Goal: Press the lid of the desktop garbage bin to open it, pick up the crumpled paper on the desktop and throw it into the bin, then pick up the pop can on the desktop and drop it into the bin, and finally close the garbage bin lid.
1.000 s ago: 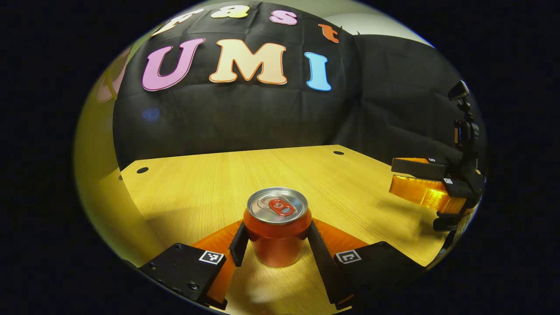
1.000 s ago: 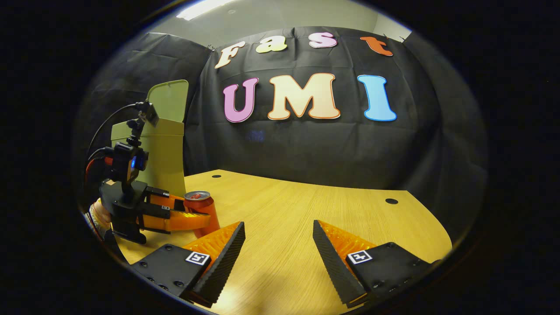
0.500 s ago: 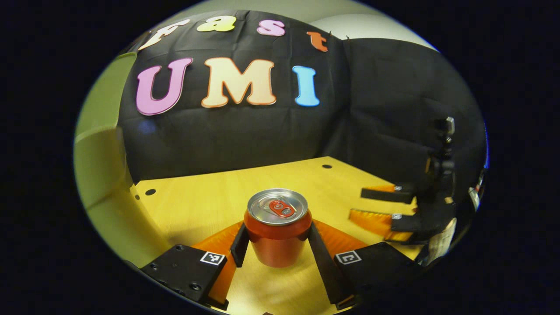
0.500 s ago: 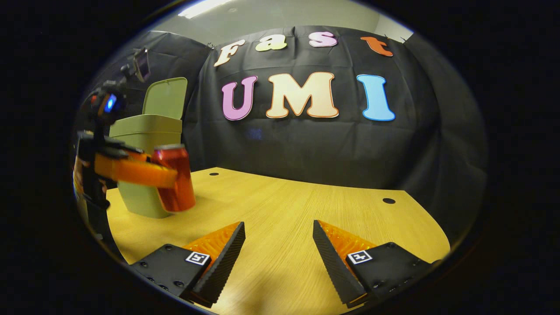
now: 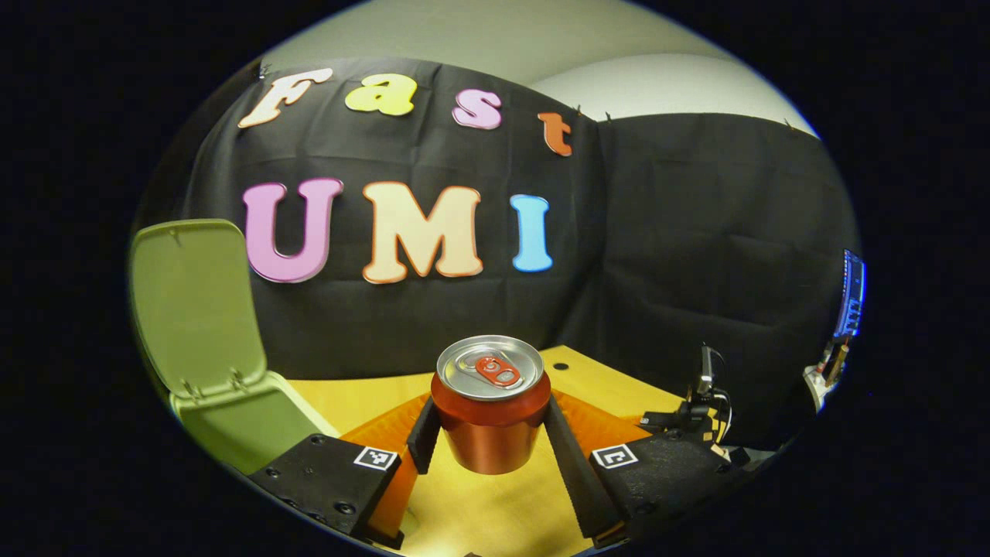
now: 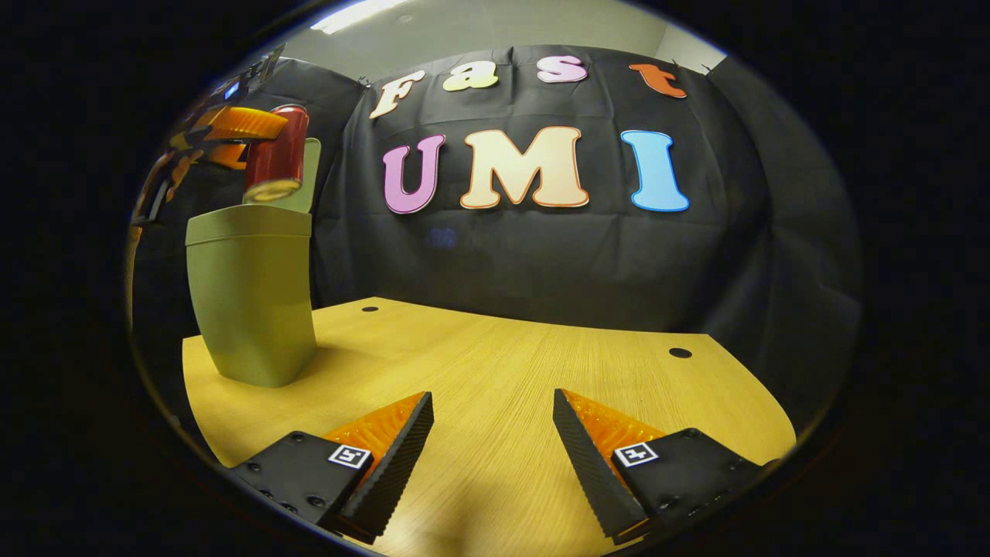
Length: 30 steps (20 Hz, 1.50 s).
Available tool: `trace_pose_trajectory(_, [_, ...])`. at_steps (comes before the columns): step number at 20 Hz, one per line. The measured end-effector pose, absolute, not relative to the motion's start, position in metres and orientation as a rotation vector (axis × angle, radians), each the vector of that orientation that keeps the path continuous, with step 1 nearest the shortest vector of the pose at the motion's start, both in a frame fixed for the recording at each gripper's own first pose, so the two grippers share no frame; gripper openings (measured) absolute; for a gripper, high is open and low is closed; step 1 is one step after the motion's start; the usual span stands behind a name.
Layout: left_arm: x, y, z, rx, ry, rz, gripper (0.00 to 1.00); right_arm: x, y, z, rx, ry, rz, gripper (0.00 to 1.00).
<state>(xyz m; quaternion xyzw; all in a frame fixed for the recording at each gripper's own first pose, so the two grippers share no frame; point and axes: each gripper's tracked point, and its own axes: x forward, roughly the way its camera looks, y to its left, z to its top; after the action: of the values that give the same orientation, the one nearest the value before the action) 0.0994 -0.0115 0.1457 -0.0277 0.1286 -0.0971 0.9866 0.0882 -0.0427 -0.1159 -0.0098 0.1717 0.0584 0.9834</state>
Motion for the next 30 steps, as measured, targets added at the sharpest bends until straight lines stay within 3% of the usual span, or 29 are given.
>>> trace_pose_trajectory(3, [0.097, 0.048, 0.172, -0.048, 0.231, -0.061, 0.76, 0.091, -0.043, -0.108, 0.002, 0.309, 0.112, 0.98])
trace_pose_trajectory(8, [0.085, 0.140, 0.152, -0.008, 0.305, 0.152, 0.76, 0.093, -0.037, -0.110, 0.006, 0.295, 0.126, 0.98])
trace_pose_trajectory(16, [0.071, 0.174, 0.111, -0.049, 0.432, 0.202, 0.78, 0.092, -0.035, -0.110, 0.005, 0.294, 0.127, 0.98])
trace_pose_trajectory(20, [0.075, 0.177, 0.140, -0.002, 0.379, 0.222, 0.83, 0.093, -0.037, -0.109, 0.021, 0.296, 0.124, 0.98])
trace_pose_trajectory(30, [0.106, 0.195, 0.255, 0.058, 0.187, 0.287, 0.82, 0.091, -0.028, -0.097, 0.013, 0.271, 0.140, 0.98])
